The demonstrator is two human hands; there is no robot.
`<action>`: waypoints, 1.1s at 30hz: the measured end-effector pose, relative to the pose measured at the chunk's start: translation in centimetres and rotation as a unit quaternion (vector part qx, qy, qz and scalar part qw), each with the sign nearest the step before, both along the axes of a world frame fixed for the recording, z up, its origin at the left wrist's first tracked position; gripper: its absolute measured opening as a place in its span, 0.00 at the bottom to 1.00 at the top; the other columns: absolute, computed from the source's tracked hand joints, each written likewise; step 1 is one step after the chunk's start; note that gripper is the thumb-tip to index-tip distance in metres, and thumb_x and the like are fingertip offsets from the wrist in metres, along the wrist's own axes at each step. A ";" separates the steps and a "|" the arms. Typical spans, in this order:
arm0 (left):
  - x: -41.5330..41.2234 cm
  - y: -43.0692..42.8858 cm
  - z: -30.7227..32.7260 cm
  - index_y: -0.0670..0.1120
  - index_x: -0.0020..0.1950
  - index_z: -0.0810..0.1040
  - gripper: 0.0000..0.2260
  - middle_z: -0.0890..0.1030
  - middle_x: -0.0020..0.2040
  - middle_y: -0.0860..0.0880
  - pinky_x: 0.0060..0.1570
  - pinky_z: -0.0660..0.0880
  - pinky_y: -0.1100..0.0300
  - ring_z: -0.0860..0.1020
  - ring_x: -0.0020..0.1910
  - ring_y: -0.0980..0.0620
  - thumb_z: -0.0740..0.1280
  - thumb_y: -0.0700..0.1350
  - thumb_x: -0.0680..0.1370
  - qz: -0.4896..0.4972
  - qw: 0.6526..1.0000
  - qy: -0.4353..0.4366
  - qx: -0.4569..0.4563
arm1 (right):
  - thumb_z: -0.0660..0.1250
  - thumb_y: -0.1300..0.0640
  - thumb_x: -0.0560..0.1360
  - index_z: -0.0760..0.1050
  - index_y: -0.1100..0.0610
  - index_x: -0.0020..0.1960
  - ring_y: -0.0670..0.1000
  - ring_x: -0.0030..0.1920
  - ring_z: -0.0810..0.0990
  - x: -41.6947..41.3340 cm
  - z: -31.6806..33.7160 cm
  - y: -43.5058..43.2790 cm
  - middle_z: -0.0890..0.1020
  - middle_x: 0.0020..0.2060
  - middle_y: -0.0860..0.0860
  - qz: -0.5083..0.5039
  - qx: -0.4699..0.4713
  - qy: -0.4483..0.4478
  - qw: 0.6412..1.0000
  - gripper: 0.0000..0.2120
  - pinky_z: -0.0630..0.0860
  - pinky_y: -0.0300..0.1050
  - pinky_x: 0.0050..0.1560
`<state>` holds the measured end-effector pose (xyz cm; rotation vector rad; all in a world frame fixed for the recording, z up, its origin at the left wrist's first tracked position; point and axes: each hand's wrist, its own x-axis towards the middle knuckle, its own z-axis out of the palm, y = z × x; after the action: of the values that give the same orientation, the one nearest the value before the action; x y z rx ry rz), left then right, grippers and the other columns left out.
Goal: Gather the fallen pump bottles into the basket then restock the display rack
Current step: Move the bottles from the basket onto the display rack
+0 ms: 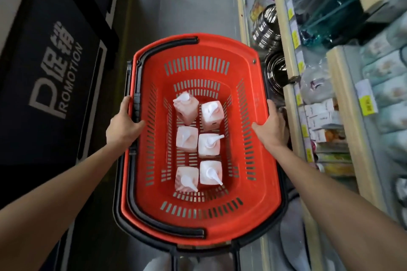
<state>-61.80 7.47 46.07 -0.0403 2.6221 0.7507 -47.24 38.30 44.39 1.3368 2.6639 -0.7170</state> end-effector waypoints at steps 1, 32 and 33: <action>1.1 -0.6 -0.4 0.54 0.77 0.53 0.35 0.77 0.51 0.46 0.40 0.70 0.54 0.74 0.42 0.48 0.68 0.48 0.74 -0.004 1.000 0.001 0.004 | 0.70 0.54 0.71 0.58 0.48 0.74 0.61 0.57 0.77 1.5 -0.5 -0.7 0.75 0.59 0.58 -0.008 -0.001 0.004 1.000 0.35 0.75 0.54 0.51; 28.6 -7.1 -18.8 0.58 0.76 0.47 0.39 0.75 0.62 0.42 0.43 0.75 0.53 0.78 0.50 0.47 0.69 0.54 0.74 -0.017 0.998 -0.058 0.008 | 0.69 0.54 0.71 0.52 0.44 0.74 0.63 0.54 0.78 29.6 -18.2 -6.3 0.77 0.54 0.59 -0.018 -0.023 -0.059 0.998 0.38 0.76 0.58 0.51; 29.0 -7.0 -19.4 0.59 0.76 0.46 0.39 0.75 0.61 0.41 0.46 0.76 0.50 0.78 0.52 0.45 0.69 0.55 0.74 -0.018 0.999 -0.050 0.001 | 0.69 0.54 0.71 0.51 0.43 0.74 0.63 0.54 0.77 29.9 -18.8 -6.2 0.76 0.54 0.60 -0.021 -0.022 -0.060 0.998 0.39 0.76 0.58 0.52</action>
<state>-32.77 0.49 26.71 -0.0291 2.5212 0.7212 -17.31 32.13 25.63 1.3825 2.5196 -0.6731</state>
